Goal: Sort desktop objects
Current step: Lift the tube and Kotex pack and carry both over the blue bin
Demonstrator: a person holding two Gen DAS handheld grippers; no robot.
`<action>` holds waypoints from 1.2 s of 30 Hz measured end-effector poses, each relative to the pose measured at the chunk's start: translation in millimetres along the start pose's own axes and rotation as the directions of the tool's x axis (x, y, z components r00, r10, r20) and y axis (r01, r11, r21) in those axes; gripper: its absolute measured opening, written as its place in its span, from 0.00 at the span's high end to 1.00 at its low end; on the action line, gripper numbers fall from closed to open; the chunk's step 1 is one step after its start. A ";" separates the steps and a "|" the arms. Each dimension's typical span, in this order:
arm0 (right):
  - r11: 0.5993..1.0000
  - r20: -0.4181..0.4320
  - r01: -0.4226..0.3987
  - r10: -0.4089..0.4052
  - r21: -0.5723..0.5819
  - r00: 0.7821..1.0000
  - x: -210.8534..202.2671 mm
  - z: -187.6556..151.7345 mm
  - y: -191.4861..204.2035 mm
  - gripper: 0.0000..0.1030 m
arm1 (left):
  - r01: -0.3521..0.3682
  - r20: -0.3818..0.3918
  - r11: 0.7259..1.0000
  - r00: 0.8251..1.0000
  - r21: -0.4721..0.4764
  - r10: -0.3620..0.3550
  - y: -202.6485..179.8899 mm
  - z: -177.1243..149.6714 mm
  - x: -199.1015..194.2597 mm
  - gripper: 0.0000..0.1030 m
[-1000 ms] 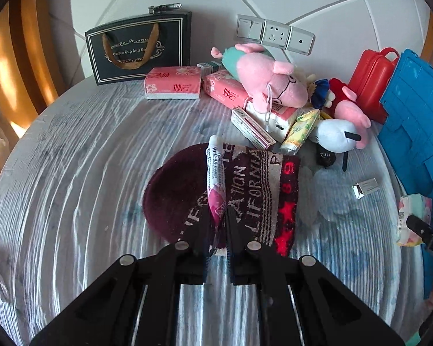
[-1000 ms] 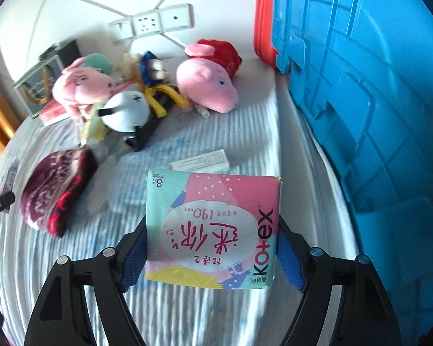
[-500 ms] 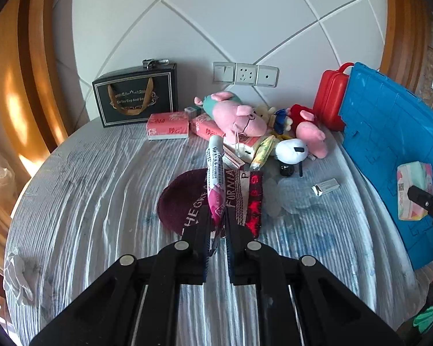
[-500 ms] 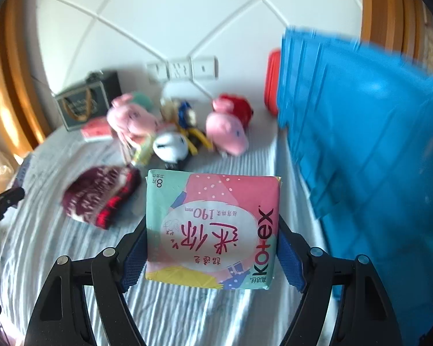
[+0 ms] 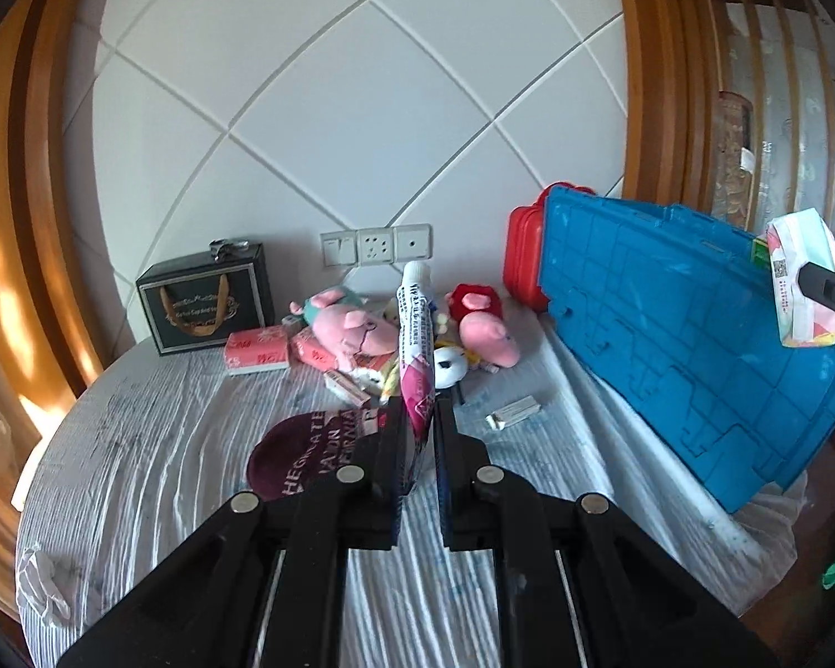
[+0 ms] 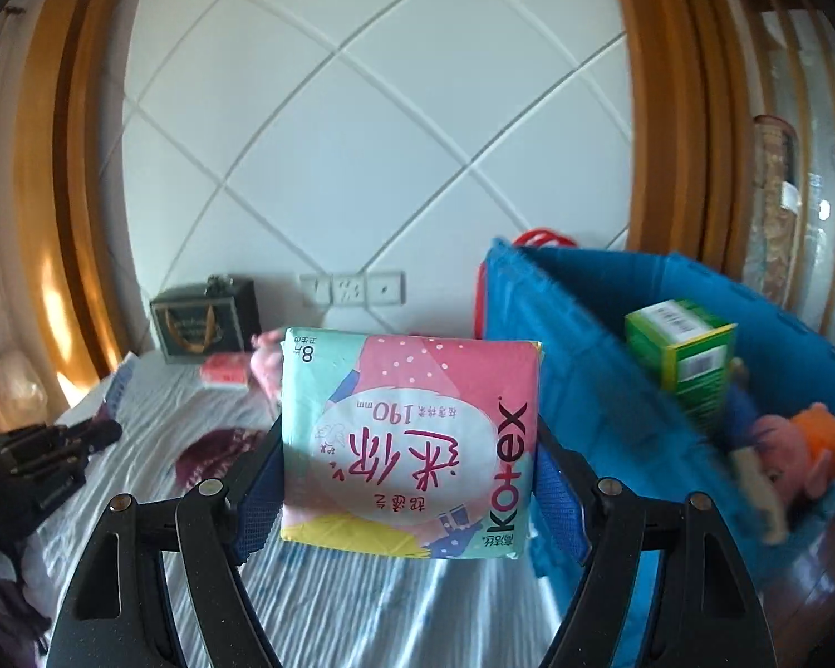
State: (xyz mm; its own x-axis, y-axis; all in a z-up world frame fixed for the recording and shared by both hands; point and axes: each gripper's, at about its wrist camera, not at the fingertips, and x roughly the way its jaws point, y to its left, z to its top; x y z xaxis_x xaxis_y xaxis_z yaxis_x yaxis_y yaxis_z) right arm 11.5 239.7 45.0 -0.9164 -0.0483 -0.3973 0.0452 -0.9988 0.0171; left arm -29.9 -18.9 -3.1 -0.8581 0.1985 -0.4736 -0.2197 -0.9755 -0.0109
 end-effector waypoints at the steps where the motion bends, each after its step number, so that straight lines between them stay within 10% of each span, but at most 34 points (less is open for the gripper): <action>1: 1.000 0.019 0.016 -0.016 0.006 1.000 -10.3 3.2 -8.4 0.24 | 0.016 0.014 1.000 1.000 0.008 -0.016 -10.9 4.3 -3.6 0.91; 22: 0.970 0.146 0.244 -0.240 -0.008 0.960 -89.7 14.8 -290.1 0.24 | 0.198 0.197 0.971 0.955 0.135 -0.222 -370.5 83.7 -25.4 0.91; 36: 0.983 0.029 0.184 -0.184 0.002 0.983 -34.7 -12.2 -395.4 0.24 | 0.201 -0.042 0.957 0.980 0.212 -0.196 -503.5 82.5 47.3 0.91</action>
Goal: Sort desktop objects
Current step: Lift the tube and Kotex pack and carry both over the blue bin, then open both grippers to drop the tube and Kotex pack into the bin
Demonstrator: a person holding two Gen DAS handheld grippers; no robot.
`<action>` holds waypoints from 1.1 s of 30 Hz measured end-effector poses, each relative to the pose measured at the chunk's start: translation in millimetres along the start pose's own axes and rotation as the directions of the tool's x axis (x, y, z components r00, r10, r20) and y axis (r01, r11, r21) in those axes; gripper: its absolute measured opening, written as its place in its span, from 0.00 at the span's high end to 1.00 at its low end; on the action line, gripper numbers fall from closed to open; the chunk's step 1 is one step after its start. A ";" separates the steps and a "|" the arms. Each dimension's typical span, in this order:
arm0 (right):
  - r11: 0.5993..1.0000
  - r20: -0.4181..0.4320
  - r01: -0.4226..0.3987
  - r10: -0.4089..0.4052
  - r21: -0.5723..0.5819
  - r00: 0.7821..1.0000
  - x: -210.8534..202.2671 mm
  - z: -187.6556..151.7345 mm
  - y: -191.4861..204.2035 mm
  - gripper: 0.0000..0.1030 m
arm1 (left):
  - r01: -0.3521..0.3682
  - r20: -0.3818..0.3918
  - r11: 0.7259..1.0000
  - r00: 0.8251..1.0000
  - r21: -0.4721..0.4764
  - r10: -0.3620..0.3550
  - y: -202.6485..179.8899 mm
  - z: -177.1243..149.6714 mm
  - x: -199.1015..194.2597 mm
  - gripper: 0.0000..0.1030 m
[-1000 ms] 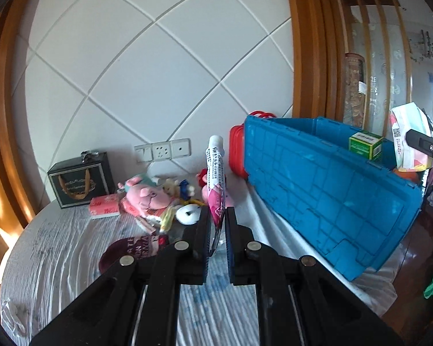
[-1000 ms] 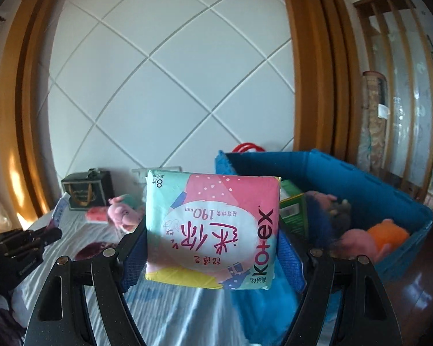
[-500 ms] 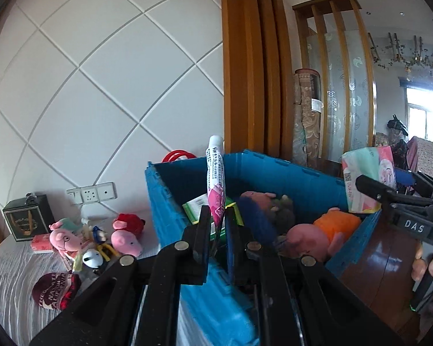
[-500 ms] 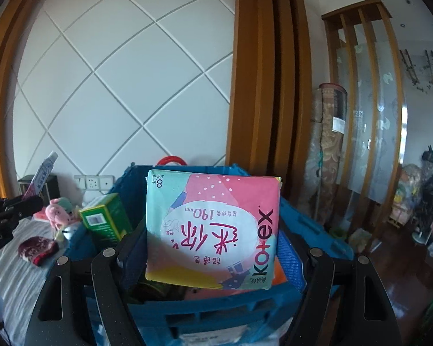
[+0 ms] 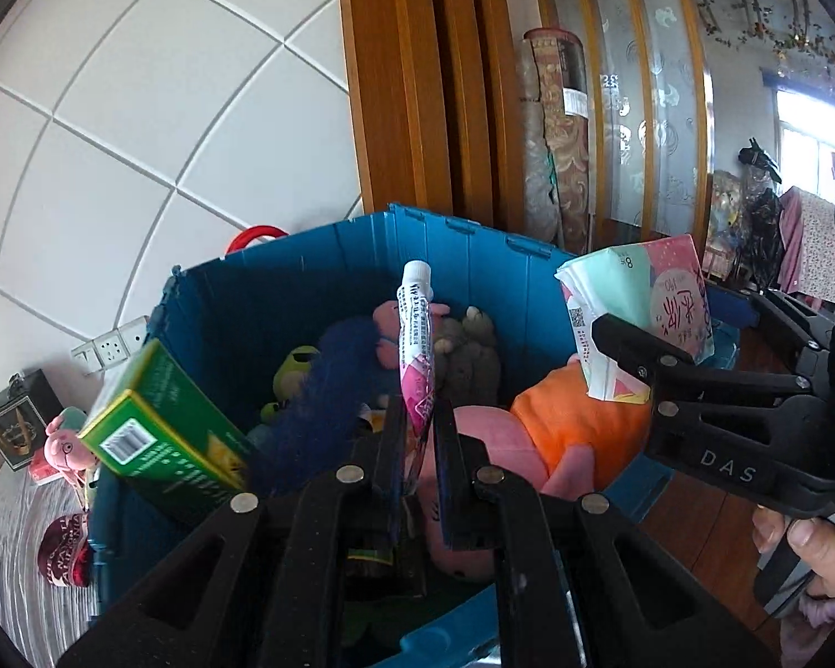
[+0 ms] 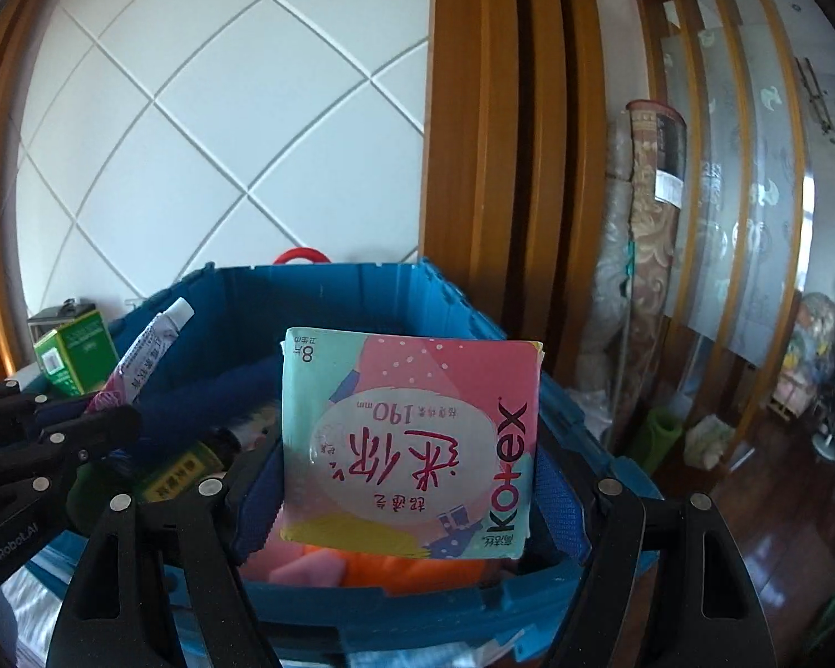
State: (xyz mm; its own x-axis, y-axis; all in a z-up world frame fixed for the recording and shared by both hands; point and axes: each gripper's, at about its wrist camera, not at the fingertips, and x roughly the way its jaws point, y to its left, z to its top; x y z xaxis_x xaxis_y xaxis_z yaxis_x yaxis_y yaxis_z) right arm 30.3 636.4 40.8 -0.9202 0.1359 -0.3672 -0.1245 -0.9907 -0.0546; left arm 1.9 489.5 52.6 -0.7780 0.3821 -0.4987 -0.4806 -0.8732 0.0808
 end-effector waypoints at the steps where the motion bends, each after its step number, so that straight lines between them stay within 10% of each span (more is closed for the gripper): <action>1: 1.000 -0.006 -0.001 0.001 -0.001 1.000 3.2 -1.1 -3.3 0.24 | -0.004 -0.010 1.000 1.000 -0.004 0.004 -1.9 1.5 3.7 0.91; 24: 1.000 -0.045 -0.002 0.001 -0.023 0.999 36.0 -7.6 -19.6 0.09 | -0.041 -0.090 0.999 0.995 -0.008 0.040 -4.3 1.8 32.5 0.88; 26: 1.000 -0.040 0.000 -0.001 -0.028 0.999 33.9 -7.7 -19.4 0.03 | -0.046 -0.087 0.999 0.995 -0.010 0.045 -2.4 0.8 30.4 0.83; 31: 0.999 -0.024 -0.002 0.002 -0.032 1.000 26.4 -7.4 -17.3 0.01 | -0.068 -0.031 0.997 0.997 -0.024 0.067 2.1 0.3 15.3 0.28; 33: 0.999 -0.023 -0.003 0.002 -0.035 1.000 24.3 -7.3 -16.5 0.01 | -0.081 0.010 0.996 0.997 -0.029 0.081 4.2 1.0 4.6 0.21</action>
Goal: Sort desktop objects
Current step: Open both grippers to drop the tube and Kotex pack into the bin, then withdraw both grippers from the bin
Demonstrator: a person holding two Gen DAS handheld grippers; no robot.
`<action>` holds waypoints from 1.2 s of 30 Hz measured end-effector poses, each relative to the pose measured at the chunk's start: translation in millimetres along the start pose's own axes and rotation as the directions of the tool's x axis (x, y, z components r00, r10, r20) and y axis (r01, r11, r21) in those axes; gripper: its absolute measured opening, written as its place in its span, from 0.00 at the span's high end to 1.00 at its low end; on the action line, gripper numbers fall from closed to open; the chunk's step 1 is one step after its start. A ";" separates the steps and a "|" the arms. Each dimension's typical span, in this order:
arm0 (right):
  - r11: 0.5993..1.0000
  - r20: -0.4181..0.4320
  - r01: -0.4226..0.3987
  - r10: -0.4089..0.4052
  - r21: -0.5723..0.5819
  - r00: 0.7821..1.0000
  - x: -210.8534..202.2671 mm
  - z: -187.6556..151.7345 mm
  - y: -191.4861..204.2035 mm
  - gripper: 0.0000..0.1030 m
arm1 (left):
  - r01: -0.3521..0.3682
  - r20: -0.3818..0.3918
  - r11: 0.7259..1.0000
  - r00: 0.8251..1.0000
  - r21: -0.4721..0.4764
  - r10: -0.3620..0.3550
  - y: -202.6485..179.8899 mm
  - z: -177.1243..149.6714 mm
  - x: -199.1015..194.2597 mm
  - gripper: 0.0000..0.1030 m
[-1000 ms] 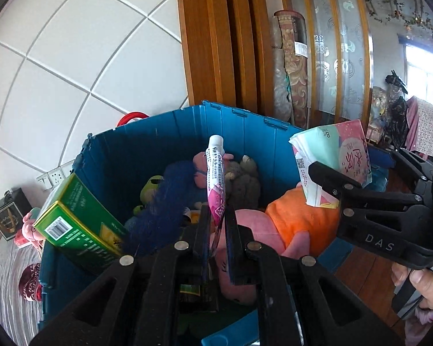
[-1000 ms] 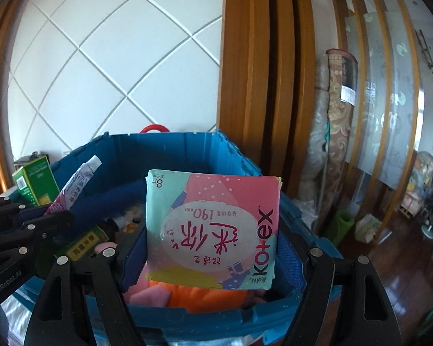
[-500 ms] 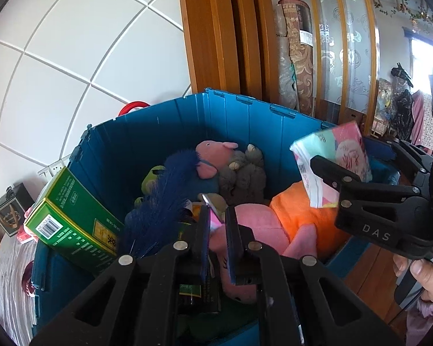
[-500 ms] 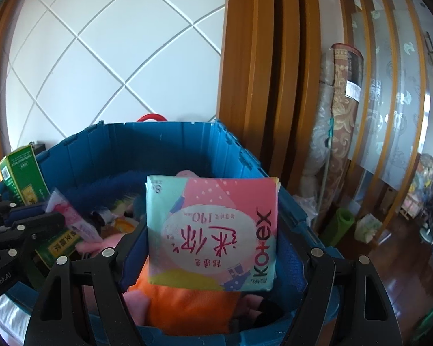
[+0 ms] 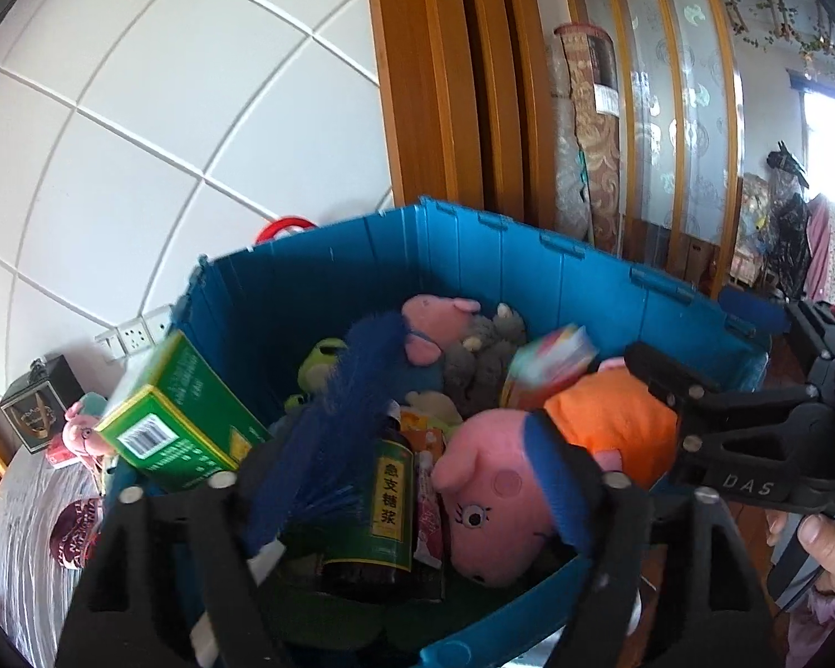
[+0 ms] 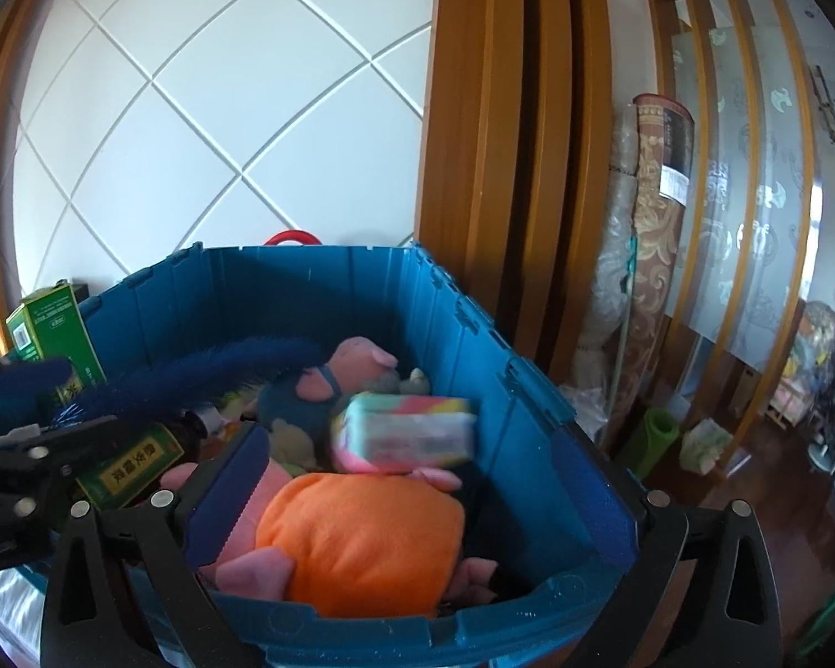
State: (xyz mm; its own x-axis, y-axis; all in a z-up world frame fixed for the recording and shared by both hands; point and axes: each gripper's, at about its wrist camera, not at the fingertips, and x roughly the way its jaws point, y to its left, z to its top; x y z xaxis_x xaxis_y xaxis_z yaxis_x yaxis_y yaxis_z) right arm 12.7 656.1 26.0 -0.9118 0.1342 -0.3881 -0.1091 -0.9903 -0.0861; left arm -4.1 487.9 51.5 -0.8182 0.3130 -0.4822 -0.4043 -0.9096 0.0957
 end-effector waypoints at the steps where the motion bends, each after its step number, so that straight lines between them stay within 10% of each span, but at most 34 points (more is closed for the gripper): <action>1: 1.000 0.000 -0.003 0.003 -0.001 1.000 -1.4 -0.3 0.5 0.01 | -0.005 0.020 1.000 1.000 -0.002 0.005 2.0 0.7 -6.0 0.21; 9: 1.000 0.019 -0.030 0.030 -0.009 0.999 -18.1 4.0 14.8 0.00 | -0.068 0.092 0.994 0.993 -0.090 0.076 29.9 -1.4 -45.0 0.00; 36: 0.998 -0.122 0.061 -0.063 -0.022 0.991 -110.1 6.1 110.5 0.00 | -0.052 -0.011 0.987 0.999 -0.154 0.051 85.9 -34.2 -125.3 0.00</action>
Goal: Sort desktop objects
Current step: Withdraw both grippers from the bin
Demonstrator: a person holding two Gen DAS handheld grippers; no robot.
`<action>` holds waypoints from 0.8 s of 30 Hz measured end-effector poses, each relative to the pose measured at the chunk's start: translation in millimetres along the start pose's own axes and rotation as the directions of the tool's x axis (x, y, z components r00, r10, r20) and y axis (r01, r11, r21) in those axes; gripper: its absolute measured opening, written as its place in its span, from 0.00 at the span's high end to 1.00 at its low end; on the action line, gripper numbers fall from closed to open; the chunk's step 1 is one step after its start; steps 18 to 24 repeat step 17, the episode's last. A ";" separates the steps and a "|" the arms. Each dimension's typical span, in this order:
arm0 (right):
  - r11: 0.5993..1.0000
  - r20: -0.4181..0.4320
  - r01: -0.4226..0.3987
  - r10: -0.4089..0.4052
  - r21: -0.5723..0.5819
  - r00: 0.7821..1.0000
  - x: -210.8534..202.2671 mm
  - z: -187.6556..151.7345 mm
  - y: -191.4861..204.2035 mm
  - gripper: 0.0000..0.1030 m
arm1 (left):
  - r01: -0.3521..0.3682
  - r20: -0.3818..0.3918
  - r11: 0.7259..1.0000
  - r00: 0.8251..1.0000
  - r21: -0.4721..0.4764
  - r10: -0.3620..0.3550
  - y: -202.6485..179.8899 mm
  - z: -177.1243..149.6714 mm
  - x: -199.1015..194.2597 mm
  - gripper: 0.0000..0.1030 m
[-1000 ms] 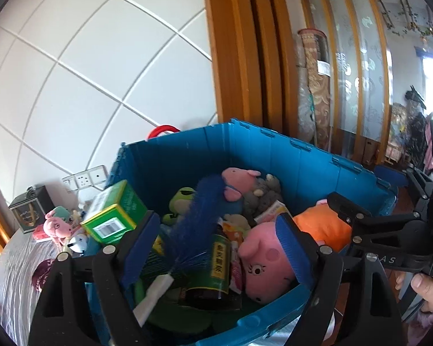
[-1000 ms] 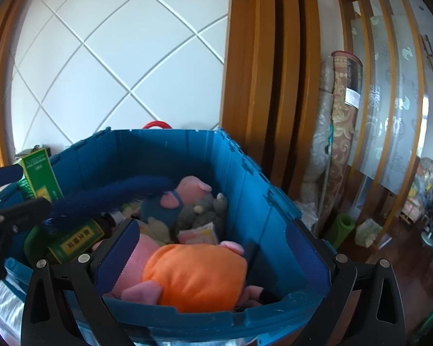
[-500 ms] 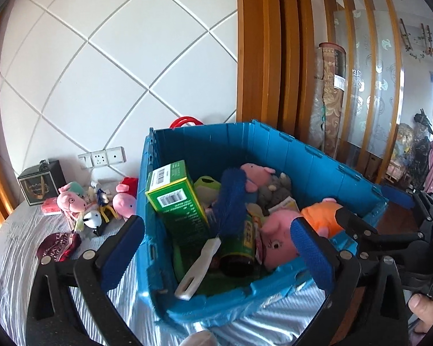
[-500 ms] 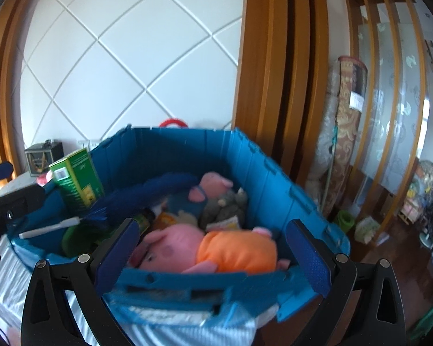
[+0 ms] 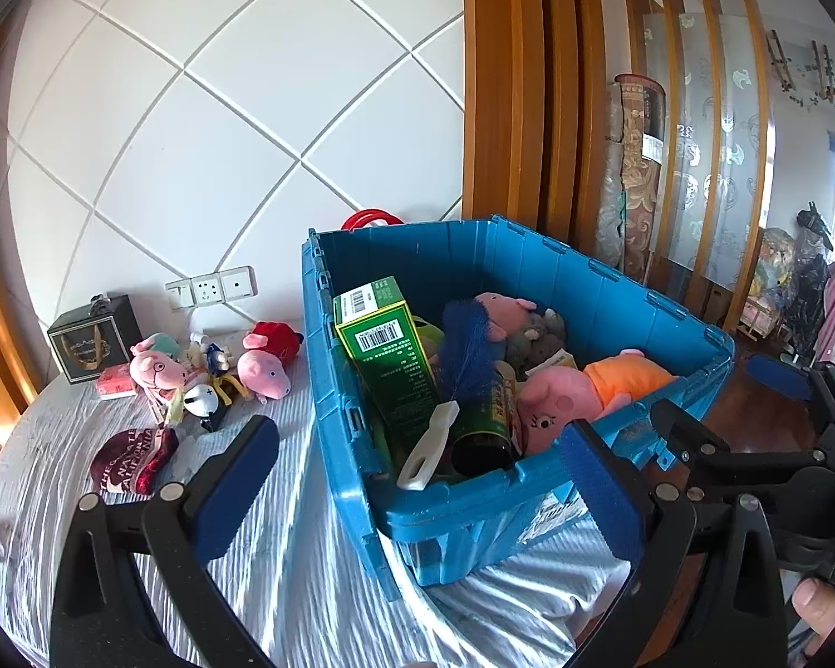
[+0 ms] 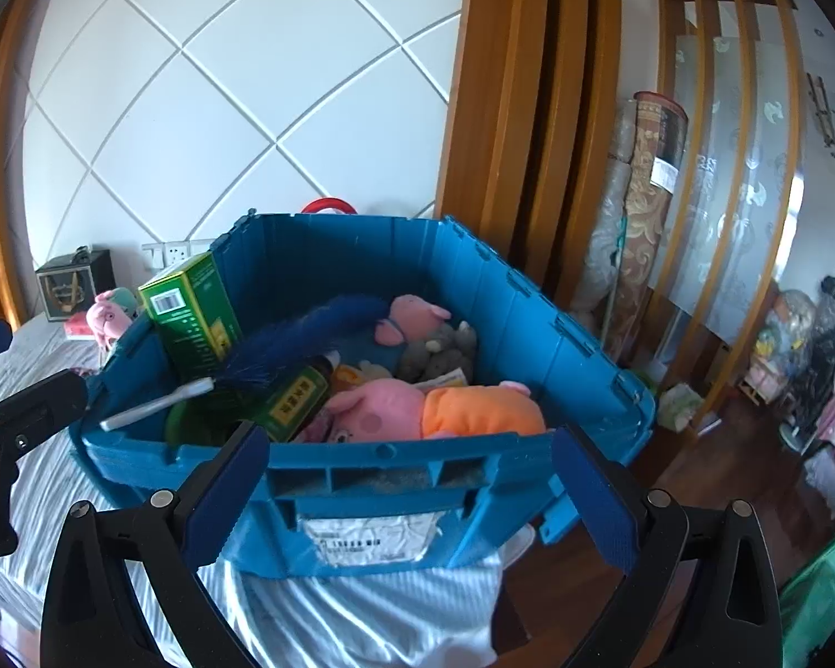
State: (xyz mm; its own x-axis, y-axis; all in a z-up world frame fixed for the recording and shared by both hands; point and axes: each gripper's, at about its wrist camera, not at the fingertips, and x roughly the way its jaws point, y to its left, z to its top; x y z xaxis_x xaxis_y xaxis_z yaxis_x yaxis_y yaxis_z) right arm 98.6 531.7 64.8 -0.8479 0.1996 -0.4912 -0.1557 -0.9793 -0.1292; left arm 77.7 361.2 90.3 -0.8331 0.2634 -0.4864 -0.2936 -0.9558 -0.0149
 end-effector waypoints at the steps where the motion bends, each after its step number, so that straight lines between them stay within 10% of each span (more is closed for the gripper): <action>1: 1.000 0.002 0.002 -0.002 -0.003 1.000 -2.8 -0.8 1.7 0.00 | 0.001 -0.002 1.000 1.000 -0.001 -0.001 0.7 -0.5 -0.8 0.00; 24: 1.000 0.013 0.028 -0.028 0.004 1.000 -15.6 -4.3 -2.0 0.00 | 0.022 0.019 1.000 1.000 0.017 -0.023 -5.5 -2.8 -11.0 0.00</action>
